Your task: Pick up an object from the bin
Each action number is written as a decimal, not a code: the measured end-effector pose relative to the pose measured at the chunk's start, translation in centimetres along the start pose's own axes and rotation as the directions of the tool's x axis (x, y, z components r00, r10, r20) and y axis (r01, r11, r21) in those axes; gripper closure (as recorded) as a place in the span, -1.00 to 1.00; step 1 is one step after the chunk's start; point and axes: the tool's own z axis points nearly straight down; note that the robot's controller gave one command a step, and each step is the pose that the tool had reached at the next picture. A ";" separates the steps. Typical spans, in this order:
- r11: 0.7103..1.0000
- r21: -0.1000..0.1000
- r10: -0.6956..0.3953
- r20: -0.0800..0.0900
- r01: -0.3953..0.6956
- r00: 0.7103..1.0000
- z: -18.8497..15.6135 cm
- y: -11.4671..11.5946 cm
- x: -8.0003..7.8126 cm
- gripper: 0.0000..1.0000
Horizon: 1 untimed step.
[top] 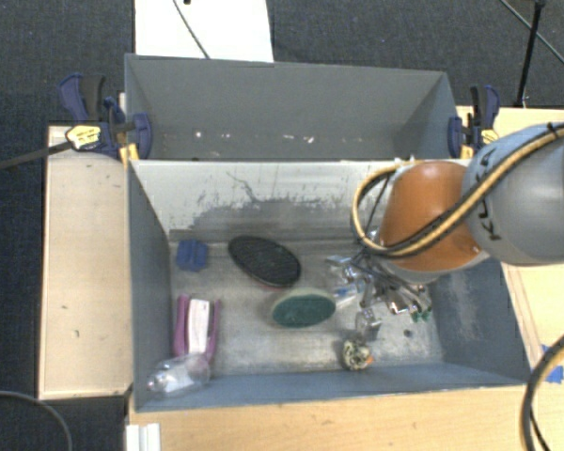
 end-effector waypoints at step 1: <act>0.993 -0.003 0.117 0.003 -0.117 0.993 -0.1 3.9 0.1 -1.00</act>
Offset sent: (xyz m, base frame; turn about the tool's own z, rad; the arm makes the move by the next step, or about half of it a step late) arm -0.0172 0.0357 -0.0032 0.1183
